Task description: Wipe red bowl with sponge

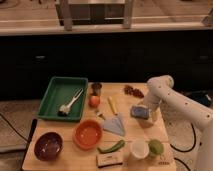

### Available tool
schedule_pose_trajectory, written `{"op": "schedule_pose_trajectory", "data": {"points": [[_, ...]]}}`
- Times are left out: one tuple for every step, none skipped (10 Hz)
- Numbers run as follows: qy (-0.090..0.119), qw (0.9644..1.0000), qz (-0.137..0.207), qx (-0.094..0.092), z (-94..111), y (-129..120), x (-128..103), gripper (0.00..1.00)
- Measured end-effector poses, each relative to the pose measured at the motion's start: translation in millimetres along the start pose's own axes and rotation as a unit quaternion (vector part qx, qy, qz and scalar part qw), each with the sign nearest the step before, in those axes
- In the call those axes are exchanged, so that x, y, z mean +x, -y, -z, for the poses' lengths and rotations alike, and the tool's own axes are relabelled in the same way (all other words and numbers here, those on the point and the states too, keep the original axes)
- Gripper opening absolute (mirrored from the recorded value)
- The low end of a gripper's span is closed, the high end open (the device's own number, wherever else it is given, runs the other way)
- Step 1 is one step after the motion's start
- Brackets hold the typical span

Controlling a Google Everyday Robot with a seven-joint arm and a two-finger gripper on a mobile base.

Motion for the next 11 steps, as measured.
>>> {"op": "schedule_pose_trajectory", "data": {"points": [[-0.002,0.9999,-0.013,0.008,1,3,-3,0.8],[-0.002,0.9997,-0.023,0.013,2,4,-5,0.8],[-0.001,0.9994,-0.03,0.017,2,5,-6,0.8],[0.003,0.999,-0.039,0.02,2,7,-9,0.8],[0.007,0.9988,-0.043,0.021,2,8,-11,0.8],[0.011,0.9987,-0.046,0.021,1,10,-14,0.8],[0.018,0.9985,-0.048,0.016,-2,9,-17,0.8],[0.021,0.9984,-0.05,0.012,-4,9,-19,0.8],[0.026,0.9983,-0.052,0.007,-8,9,-23,0.76],[0.029,0.9981,-0.053,0.004,-10,8,-25,0.68],[0.031,0.9982,-0.052,-0.001,-14,7,-28,0.55]]}}
